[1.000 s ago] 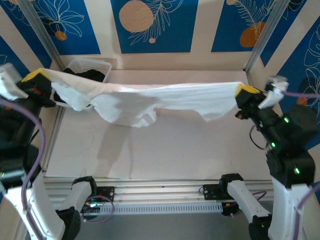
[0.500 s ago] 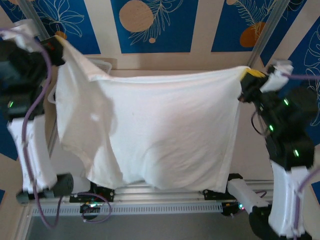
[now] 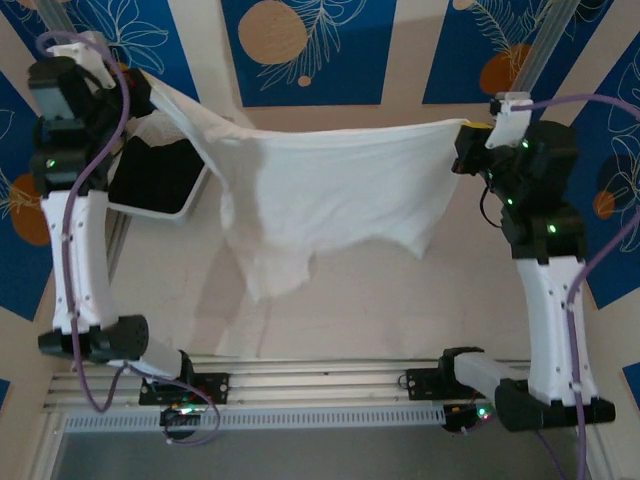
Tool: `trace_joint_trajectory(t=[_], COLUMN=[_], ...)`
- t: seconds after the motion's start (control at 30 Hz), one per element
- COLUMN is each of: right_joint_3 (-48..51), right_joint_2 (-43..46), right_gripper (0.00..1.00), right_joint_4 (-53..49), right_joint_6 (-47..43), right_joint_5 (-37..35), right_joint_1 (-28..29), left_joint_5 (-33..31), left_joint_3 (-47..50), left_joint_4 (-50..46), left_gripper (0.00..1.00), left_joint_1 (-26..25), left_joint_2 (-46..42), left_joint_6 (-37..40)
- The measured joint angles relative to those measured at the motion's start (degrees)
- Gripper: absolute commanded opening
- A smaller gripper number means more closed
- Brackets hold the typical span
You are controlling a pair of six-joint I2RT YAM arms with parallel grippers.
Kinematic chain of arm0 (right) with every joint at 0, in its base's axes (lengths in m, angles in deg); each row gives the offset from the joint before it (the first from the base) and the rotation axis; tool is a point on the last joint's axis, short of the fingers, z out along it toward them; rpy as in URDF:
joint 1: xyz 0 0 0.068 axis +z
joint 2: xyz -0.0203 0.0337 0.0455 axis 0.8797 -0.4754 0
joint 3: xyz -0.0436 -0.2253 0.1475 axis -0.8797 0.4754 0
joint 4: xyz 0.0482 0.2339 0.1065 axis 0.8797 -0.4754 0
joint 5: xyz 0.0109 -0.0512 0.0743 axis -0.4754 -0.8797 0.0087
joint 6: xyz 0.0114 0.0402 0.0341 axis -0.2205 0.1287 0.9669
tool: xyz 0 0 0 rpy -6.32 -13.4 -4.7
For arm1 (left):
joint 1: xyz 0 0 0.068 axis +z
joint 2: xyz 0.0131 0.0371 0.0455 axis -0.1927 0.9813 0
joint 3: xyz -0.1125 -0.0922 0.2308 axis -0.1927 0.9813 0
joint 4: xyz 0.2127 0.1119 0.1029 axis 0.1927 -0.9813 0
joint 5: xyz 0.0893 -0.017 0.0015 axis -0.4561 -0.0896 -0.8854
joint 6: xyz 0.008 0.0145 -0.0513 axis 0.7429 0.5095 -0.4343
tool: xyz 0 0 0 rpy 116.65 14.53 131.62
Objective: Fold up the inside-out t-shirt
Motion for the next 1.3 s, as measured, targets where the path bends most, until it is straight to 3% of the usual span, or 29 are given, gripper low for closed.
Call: trace_joint_trajectory(t=[0.2, 0.37, 0.63, 0.83, 1.07, 1.17, 1.3], right_joint_3=[-0.1, -3.6, -7.9, -6.6, 0.6, 0.2, -13.6], right_joint_2=[11.6, 17.1, 15.8, 6.9, -12.9, -26.2, -49.9], right_gripper=[0.00, 0.00, 0.00, 0.00, 0.01, 0.08, 0.32], right_joint_4=[-0.5, -1.8, -2.2, 1.8, 12.8, 17.3, 14.8], right_joint_6=[0.0, 0.0, -1.4, -3.2, -4.2, -3.6, -1.7], right_joint_5=[0.2, 0.1, -1.9, -2.7, -3.2, -3.3, -3.8], right_joint_1=[0.0, 0.0, -0.1, -0.1, -0.1, -0.1, -0.1], left_joint_5=[0.0, 0.0, 0.0, -0.9, -3.3, -3.9, -4.4], left_joint_3=[5.5, 5.4, -0.7, -2.7, -4.3, -12.1, -36.8], left_joint_4=[3.6, 6.7, 9.2, 11.9, 14.4, 14.0, 11.2], left_gripper=[0.00, 0.00, 0.00, 0.00, 0.00, 0.19, 0.57], left_joint_1=[0.0, 0.0, 0.0, -2.6, -6.9, -7.9, -8.9], left_joint_2=[-16.7, -24.6, -20.3, -4.0, 22.3, 36.7, 60.4], left_joint_6=[-0.1, -0.2, 0.1, 1.8, 5.7, 6.2, 6.3])
